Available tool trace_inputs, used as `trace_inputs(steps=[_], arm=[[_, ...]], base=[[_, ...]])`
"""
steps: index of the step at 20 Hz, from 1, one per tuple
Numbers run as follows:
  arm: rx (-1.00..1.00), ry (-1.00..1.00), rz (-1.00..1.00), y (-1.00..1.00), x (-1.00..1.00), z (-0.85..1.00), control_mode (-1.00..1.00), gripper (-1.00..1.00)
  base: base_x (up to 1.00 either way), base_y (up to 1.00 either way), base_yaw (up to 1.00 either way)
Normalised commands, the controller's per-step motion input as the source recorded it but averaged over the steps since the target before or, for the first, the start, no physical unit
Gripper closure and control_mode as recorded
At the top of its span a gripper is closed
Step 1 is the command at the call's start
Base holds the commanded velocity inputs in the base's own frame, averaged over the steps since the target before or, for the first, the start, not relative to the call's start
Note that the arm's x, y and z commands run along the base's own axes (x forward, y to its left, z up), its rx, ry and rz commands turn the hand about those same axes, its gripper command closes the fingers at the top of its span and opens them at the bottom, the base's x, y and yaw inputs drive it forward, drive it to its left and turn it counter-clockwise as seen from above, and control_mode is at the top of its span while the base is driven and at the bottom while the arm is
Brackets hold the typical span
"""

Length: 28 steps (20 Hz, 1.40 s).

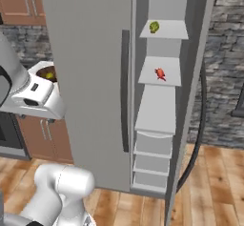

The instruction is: Take the lemon, broccoli, and fish from the freezer and place them in the bowl on the counter.

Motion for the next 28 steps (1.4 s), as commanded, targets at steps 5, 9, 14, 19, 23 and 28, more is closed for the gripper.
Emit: trace_inputs(steps=[5, 9, 14, 19, 23, 28], arm=[[0.0, 0.0, 0.0, 0.0, 0.0, 0.0, 1.0, -1.0], [0.0, 0.0, 0.0, 0.0, 0.0, 0.0, 1.0, -1.0], [0.0, 0.0, 0.0, 0.0, 0.0, 0.0, 1.0, -1.0], [0.0, 0.0, 0.0, 0.0, 0.0, 0.0, 1.0, -1.0], [0.0, 0.0, 0.0, 0.0, 0.0, 0.0, 1.0, -1.0], [0.0, 0.0, 0.0, 0.0, 0.0, 0.0, 1.0, -1.0]], base=[[0.31, -0.7, 0.0], [0.4, -0.49, 0.0], [0.53, -0.12, 0.0], [0.71, 0.0, 0.0], [0.62, -0.18, 0.0], [0.57, -0.14, 0.0]])
